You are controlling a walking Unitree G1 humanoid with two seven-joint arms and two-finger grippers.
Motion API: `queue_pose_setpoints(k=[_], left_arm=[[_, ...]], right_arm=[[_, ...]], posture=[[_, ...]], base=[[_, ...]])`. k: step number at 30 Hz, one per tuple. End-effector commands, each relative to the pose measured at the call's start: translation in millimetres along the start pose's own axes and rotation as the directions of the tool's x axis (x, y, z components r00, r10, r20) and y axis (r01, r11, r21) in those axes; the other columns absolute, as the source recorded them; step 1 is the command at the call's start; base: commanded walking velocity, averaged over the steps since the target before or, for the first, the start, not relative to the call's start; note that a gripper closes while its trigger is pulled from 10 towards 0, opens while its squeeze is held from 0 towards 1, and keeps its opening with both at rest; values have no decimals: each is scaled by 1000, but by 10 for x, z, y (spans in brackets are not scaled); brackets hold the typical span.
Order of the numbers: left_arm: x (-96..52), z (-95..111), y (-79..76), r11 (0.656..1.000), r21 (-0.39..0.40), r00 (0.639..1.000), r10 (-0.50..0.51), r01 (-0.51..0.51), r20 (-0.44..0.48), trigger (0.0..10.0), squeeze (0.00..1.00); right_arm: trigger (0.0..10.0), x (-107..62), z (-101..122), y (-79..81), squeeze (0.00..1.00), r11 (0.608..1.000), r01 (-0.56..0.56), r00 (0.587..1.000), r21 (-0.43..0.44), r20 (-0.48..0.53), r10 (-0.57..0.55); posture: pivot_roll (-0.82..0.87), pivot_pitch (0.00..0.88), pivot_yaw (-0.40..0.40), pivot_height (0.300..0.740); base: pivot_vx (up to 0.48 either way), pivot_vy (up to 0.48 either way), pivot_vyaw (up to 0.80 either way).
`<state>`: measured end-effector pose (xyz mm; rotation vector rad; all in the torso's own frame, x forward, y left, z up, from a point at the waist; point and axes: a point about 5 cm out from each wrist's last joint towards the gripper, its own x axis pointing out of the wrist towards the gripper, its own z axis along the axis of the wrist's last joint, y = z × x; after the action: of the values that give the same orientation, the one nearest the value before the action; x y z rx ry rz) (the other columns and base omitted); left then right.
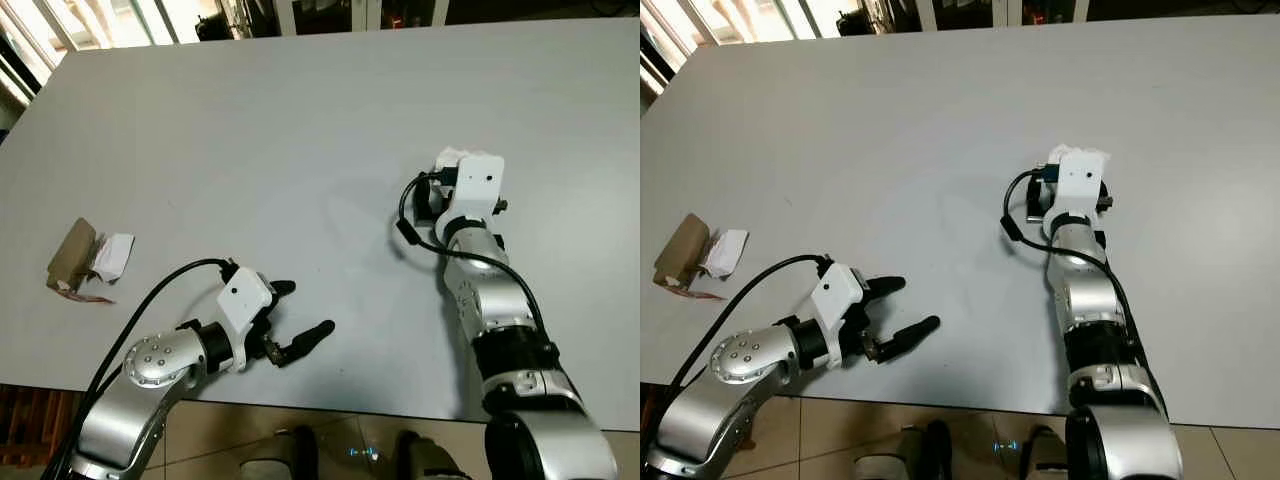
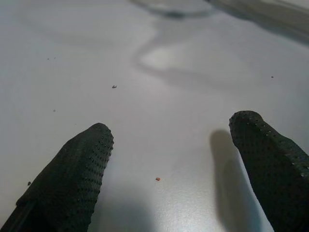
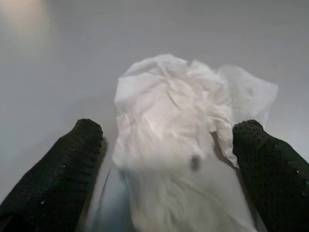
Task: Picking trash to rubbish bin
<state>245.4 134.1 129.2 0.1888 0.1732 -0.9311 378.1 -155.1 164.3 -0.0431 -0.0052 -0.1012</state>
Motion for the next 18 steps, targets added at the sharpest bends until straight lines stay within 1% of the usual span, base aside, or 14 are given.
queue_pose_setpoints(k=[1,2,3,4,5,12,18], left_arm=[[-31,-9,-8,1000,4,1000,10,-10,-11,10000,0],[-32,-8,-9,1000,4,1000,11,-11,-11,10000,0],[-32,-7,-9,1000,4,1000,11,-11,-11,10000,0],[-32,-8,-9,1000,3,1000,12,-12,-11,10000,0],[-32,-8,-7,1000,3,1000,12,-12,-11,10000,0],[-30,-12,-7,1000,-1,1000,17,-17,-12,10000,0],[-18,-13,-6,1000,-1,1000,16,-16,-12,10000,0]], right_arm=[[10000,-20,-203,4,0,999,-15,996,30,-89,18],[9608,-16,-227,-3,0,999,-15,995,47,-99,20],[4745,-12,-242,-5,0,998,-16,994,55,-105,22],[2980,-12,-259,-7,0,998,-16,993,62,-112,23],[0,-15,-274,-7,0,997,-14,993,73,-116,23],[0,-57,-373,23,0,995,-26,991,97,-128,39],[0,-59,-405,12,0,994,-28,991,107,-131,42]], posture=[[138,258,134,740],[138,258,134,740],[138,258,134,740],[138,258,134,740],[138,258,134,740],[139,258,131,740],[139,258,131,740]], base=[[0,0,0],[0,0,0],[0,0,0],[0,0,0],[0,0,0],[0,0,0],[0,0,0]])
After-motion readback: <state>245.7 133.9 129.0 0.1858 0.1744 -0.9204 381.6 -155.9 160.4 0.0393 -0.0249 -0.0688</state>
